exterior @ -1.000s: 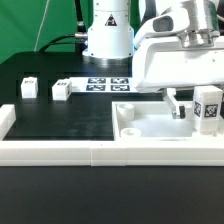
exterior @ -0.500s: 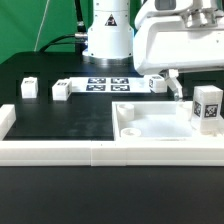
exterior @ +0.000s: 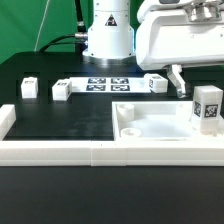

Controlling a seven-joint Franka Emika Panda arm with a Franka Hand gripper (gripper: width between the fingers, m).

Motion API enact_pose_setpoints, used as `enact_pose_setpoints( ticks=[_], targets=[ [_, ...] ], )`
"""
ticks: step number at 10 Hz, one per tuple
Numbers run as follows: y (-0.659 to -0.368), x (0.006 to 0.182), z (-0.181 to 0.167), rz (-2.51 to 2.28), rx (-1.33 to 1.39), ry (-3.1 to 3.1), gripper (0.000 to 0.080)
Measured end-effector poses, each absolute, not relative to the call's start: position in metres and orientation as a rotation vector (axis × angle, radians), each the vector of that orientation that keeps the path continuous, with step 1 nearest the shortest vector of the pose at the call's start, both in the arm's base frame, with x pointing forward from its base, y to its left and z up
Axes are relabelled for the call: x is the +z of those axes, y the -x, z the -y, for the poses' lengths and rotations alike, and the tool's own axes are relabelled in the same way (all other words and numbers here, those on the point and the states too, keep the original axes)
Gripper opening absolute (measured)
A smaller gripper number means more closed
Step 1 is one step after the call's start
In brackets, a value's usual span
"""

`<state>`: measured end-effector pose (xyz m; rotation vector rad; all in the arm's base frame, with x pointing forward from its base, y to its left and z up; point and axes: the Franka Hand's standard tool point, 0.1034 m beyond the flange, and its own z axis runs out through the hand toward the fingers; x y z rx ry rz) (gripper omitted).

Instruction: Assemble one leg

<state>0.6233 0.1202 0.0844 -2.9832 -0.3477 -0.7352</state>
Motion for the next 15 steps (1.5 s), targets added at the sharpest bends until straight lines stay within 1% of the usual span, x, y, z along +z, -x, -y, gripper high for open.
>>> enact_pose_setpoints(
  ticks=[1,2,4,5,7,8,9,10,11,12,15],
  targets=[
    [-0.6260,0.0786,-0.1154,0.345,-0.620,3.012,0.0649],
    [-0.6297,0.0789,-0.1136,0.348,-0.477,3.036,0.0649],
    [-0.6265,0.0808,-0.1143,0.352,-0.192,3.057,0.0649],
    [-0.6282,0.0831,-0.1166,0.350,-0.134,3.056,0.0649],
    [-0.6288,0.0818,-0.1170,0.352,-0.120,3.056,0.0649],
    [-0.6286,0.0807,-0.1164,0.352,-0.119,3.056,0.0620],
    [-0.6286,0.0807,-0.1166,0.352,-0.119,3.056,0.0620],
    [-0.6286,0.0806,-0.1166,0.352,-0.119,3.056,0.0447],
    [-0.6286,0.0806,-0.1165,0.352,-0.119,3.056,0.0447],
    [-0.6286,0.0806,-0.1165,0.352,-0.119,3.056,0.0290],
    [-0.6286,0.0806,-0.1166,0.310,-0.117,3.059,0.0291]
  ],
)
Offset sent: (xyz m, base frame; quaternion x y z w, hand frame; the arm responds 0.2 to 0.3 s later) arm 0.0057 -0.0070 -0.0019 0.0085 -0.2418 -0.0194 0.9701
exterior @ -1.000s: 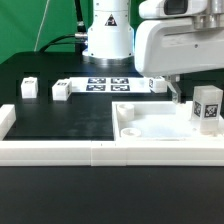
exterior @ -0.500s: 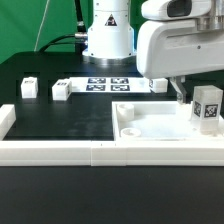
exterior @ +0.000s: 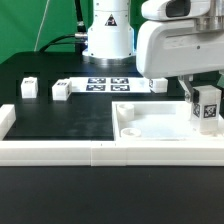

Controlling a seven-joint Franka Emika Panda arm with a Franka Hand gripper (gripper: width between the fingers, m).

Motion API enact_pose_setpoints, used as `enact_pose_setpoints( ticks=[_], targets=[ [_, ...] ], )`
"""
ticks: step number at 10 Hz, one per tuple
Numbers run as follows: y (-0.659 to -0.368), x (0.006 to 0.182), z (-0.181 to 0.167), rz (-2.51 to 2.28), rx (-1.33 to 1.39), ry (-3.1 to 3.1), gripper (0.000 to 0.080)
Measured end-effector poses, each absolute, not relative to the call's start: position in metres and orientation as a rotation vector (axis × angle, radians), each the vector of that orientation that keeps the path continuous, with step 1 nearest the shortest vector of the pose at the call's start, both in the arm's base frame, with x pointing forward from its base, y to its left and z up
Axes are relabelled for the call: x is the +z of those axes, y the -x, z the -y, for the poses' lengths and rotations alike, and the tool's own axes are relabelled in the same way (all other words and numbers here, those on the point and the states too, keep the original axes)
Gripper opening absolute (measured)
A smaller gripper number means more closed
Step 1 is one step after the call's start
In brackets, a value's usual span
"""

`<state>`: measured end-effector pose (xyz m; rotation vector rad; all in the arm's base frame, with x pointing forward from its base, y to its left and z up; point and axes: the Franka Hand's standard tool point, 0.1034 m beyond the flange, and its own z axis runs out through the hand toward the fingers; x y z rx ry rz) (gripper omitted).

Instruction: Assemble one leg

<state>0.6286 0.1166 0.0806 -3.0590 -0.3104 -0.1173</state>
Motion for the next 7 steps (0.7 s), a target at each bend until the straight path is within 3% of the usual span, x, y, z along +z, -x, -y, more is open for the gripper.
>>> enact_pose_setpoints(
  ticks=[1,7],
  targets=[
    [-0.6286,0.0806,-0.1166,0.309,-0.117,3.059,0.0291],
    [-0.6264,0.0795,-0.1213,-0.970,-0.136,2.897,0.0291]
  ],
)
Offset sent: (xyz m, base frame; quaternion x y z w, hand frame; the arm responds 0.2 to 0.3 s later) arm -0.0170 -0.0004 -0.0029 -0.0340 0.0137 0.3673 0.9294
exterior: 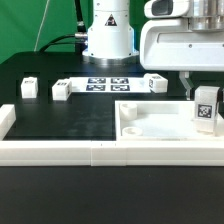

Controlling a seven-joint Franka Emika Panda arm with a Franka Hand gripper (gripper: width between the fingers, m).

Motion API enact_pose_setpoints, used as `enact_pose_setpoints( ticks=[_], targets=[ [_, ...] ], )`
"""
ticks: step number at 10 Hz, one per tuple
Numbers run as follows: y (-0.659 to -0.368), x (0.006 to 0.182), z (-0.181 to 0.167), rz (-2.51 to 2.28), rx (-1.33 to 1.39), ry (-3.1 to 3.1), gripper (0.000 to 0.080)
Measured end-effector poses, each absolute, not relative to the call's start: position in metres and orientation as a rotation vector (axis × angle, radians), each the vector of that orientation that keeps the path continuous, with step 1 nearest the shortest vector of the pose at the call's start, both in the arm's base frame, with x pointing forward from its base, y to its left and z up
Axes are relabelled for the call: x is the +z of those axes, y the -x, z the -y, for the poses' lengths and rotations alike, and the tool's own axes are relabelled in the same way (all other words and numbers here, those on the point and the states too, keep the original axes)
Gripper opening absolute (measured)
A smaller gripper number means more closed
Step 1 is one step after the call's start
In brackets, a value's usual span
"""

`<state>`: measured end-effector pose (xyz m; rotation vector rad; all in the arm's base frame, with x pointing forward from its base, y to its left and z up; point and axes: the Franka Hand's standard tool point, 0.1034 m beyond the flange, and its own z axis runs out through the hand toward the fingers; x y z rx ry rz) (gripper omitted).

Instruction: Assemble one leg

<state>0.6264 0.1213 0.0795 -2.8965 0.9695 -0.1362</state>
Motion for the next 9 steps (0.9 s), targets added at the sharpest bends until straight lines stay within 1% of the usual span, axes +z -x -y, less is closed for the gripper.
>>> enact_pose_setpoints(
  ticks=[1,3,5,6,7,8,9],
  targets=[
    [-0.6258,0.0793,-0.1232,-1.264,-0.132,2.782,0.0292],
    [-0.6260,0.0793,-0.1233,-1.573,-0.113,2.609,0.0292],
    [-0.6263,0.0790,-0.1233,-1.774,-0.082,2.466,0.0292],
    [-0.6264,0.0790,-0.1231,-1.758,-0.083,2.478,0.0292],
    [-0.6264,0.0789,-0.1231,-1.694,-0.087,2.524,0.0393],
    [-0.6276,0.0797,-0.1217,-1.652,-0.092,2.550,0.0531],
    [-0.6274,0.0797,-0.1223,-1.527,-0.100,2.632,0.0612]
  ],
)
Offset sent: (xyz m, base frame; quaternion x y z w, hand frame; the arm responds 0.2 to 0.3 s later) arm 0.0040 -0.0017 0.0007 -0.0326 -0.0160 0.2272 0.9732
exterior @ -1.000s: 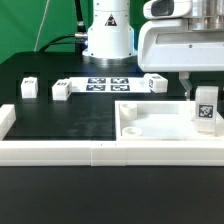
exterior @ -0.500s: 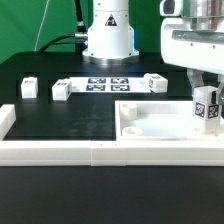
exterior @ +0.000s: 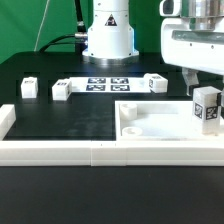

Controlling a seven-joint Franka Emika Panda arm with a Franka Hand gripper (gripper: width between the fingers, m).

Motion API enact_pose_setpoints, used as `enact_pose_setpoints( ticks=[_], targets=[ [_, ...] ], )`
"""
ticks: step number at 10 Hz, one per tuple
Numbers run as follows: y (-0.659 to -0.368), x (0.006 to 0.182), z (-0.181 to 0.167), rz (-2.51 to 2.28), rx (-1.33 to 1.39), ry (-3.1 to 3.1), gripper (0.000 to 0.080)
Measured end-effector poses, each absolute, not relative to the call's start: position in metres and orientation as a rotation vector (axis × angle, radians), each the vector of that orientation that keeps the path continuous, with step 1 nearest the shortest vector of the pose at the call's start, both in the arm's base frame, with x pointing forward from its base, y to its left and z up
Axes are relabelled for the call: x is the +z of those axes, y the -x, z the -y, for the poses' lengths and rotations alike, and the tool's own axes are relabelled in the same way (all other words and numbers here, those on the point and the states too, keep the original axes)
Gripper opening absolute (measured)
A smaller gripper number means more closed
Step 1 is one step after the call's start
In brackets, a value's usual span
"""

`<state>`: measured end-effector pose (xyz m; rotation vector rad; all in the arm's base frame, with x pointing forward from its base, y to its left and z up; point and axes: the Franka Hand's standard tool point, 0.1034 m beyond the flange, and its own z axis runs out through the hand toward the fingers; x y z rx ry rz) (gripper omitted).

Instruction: Assemble one leg

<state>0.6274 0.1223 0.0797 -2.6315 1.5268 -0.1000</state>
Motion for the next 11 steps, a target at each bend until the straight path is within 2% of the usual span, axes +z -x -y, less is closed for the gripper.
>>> enact_pose_setpoints(
  ticks=[2,6,8,11],
  targets=[
    [-0.628,0.079,-0.121,-1.184,-0.122,2.811,0.0643],
    [-0.627,0.077,-0.123,-0.598,-0.150,3.023,0.0649],
    [-0.630,0.077,-0.109,-0.243,-0.147,3.085,0.0649],
    [-0.627,0.076,-0.116,-0.040,-0.164,3.100,0.0649]
  ],
)
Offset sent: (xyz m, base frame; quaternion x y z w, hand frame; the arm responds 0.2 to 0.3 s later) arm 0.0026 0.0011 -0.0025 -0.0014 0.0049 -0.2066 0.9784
